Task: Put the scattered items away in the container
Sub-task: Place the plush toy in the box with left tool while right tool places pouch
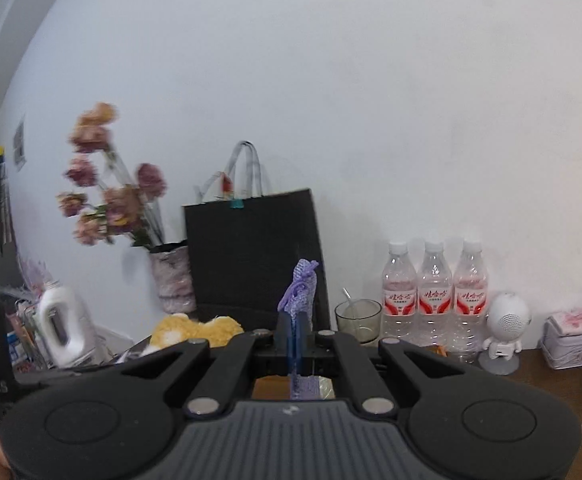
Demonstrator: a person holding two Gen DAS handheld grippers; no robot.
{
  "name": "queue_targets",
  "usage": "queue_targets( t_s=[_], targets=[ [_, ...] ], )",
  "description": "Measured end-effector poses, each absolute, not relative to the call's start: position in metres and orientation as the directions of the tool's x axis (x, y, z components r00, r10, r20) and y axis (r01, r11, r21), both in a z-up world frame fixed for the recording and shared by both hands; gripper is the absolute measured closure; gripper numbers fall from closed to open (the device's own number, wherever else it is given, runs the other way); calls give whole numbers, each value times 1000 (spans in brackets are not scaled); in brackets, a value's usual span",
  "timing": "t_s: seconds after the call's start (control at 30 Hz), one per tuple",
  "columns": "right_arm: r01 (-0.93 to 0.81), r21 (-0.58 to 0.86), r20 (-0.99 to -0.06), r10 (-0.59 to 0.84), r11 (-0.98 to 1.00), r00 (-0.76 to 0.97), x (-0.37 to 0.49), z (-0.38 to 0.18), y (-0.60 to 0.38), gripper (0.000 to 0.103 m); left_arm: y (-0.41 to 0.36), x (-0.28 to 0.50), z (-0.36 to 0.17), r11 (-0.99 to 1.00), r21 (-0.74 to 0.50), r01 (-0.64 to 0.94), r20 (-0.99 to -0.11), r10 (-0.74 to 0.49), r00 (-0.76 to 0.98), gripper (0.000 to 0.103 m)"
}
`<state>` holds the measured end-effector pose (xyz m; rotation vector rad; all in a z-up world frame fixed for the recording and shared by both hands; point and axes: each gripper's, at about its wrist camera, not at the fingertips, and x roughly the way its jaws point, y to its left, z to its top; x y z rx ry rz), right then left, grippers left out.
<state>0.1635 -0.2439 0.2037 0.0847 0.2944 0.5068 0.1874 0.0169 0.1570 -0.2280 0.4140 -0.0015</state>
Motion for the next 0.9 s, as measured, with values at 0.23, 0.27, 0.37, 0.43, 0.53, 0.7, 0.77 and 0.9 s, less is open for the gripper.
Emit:
queue_targets(
  t_s=[0.23,0.27,0.37,0.43,0.53,0.7,0.77,0.9],
  targets=[
    [-477,331,-364,577,814,732,253,168,-238,102,12,260,119,969,-238,-65,-616,-99,781,54],
    [-455,367,-407,580,811,706,272,159,-237,102,13,270,111,967,-244,-75,-654,-107,749,54],
    [-350,300,-616,460,888,640,322,124,-225,101,12,287,91,979,-185,-83,-698,-72,712,46],
    [-329,233,-715,391,915,580,342,102,-218,98,12,291,82,986,-142,-82,-718,-46,694,31],
    [-324,163,-793,319,932,519,355,79,-213,84,9,294,76,996,-80,-44,-711,-26,703,23],
    [-289,14,-908,133,957,396,359,51,-208,31,1,300,71,999,34,1,-702,23,711,22],
    [-325,-29,-929,94,945,357,354,48,-201,29,0,306,73,999,44,9,-720,25,694,21],
    [-285,49,-967,116,957,225,348,48,-197,24,3,310,79,1000,-11,7,-764,-12,645,14]
  ],
)
